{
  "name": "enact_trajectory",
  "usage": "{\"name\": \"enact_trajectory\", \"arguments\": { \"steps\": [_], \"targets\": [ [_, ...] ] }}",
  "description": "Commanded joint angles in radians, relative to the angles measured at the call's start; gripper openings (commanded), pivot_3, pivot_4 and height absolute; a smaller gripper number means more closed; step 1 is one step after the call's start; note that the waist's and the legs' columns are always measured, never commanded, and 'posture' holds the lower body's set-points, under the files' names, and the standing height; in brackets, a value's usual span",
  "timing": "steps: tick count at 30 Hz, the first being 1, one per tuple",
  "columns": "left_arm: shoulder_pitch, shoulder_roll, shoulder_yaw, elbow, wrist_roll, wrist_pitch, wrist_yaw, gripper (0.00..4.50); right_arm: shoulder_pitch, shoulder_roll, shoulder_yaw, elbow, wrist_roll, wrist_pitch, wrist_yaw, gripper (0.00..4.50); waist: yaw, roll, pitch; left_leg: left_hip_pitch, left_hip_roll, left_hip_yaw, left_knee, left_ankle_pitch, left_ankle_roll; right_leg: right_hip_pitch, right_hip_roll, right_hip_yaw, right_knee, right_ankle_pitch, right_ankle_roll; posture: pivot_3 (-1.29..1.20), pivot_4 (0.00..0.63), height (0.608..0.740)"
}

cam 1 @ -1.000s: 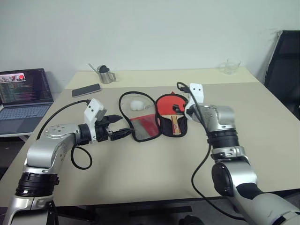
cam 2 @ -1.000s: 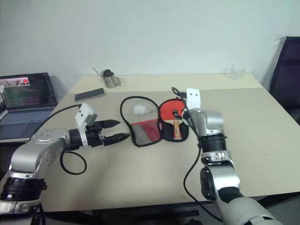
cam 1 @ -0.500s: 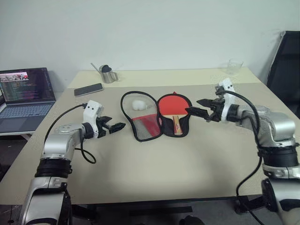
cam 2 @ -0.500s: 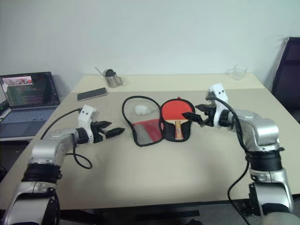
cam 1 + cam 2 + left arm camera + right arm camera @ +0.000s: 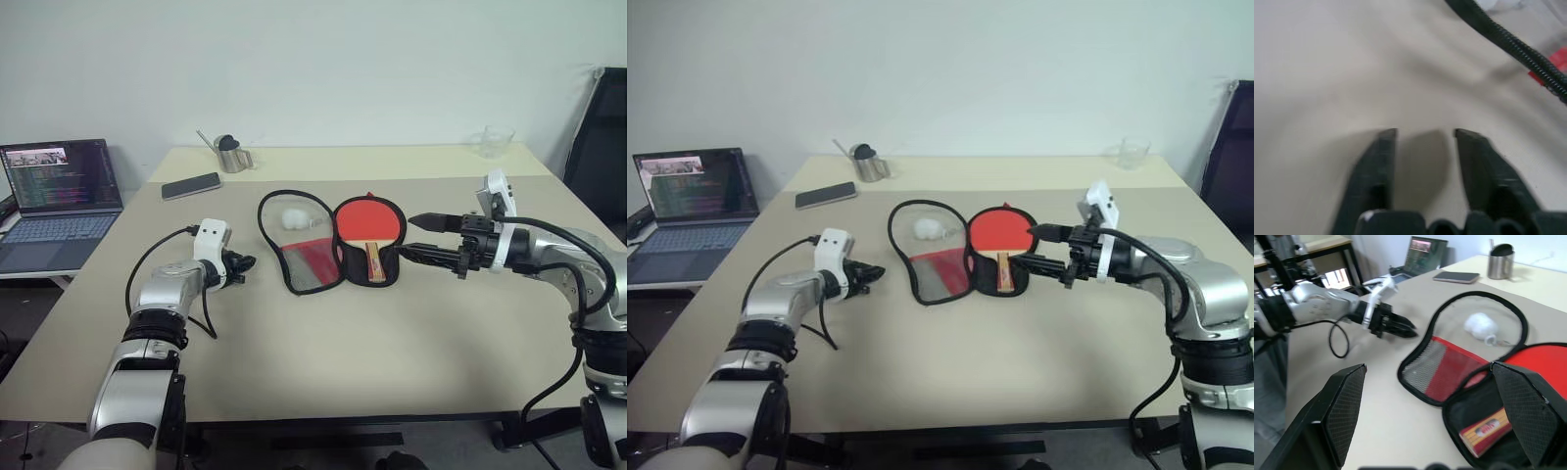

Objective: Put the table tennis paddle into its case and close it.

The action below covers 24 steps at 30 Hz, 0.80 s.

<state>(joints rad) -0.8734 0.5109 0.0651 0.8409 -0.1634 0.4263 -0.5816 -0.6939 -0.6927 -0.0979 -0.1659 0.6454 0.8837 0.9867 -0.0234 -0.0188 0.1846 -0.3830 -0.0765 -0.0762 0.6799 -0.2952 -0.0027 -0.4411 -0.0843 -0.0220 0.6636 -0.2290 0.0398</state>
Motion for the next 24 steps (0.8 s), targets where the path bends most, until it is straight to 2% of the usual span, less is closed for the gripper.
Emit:
{"name": "enact_trajectory", "arguments": {
  "steps": [1,2,8,14,17,24],
  "targets": [
    [-0.056,-0.022,0.001,0.019,0.012,-0.046,-0.008,0.32,-0.005,-0.019,-0.010,-0.046,0.026,-0.006,0.011,4.50,0.000,0.000,0.000,0.000,0.000,0.000,0.000,0.000,0.000,0.000,0.000,0.000,0.000,0.000,0.000,0.00,0.150,0.740],
    [-0.067,-0.032,-0.002,0.028,0.017,-0.053,-0.009,0.02,-0.006,-0.018,-0.007,-0.045,0.023,-0.008,0.005,4.50,0.001,0.000,0.000,0.000,0.000,0.000,0.000,0.000,0.000,0.000,0.000,0.000,0.000,0.000,0.000,0.00,0.150,0.740],
    [-0.119,-0.084,-0.009,0.064,0.032,-0.081,-0.006,0.02,-0.008,-0.015,0.001,-0.038,0.011,-0.017,-0.015,4.50,0.000,-0.001,0.000,0.000,0.000,0.000,0.000,0.000,0.000,0.000,0.000,0.000,0.000,0.000,0.000,0.00,0.150,0.740],
    [-0.156,-0.166,0.034,-0.020,-0.041,-0.070,-0.049,0.02,-0.001,-0.036,-0.015,-0.034,0.000,-0.031,-0.021,4.50,0.004,-0.001,0.000,-0.001,0.000,0.000,0.001,0.000,0.000,0.000,-0.001,0.000,0.000,0.000,0.000,0.00,0.150,0.740],
    [-0.174,-0.221,0.074,-0.046,-0.089,-0.099,-0.041,0.02,-0.016,-0.070,-0.037,0.000,-0.018,-0.058,-0.022,4.50,0.011,-0.002,0.000,-0.001,-0.001,0.000,0.001,0.000,0.000,0.000,-0.001,-0.001,0.000,0.000,0.001,0.00,0.150,0.740],
    [-0.314,-0.404,0.127,0.045,-0.121,-0.225,0.088,0.02,-0.037,-0.127,-0.077,0.047,-0.033,-0.094,-0.036,4.50,0.026,-0.003,0.001,-0.001,0.000,0.001,0.001,0.000,0.000,0.000,-0.001,-0.001,-0.001,0.001,0.001,0.00,0.150,0.740]
  ]
}}
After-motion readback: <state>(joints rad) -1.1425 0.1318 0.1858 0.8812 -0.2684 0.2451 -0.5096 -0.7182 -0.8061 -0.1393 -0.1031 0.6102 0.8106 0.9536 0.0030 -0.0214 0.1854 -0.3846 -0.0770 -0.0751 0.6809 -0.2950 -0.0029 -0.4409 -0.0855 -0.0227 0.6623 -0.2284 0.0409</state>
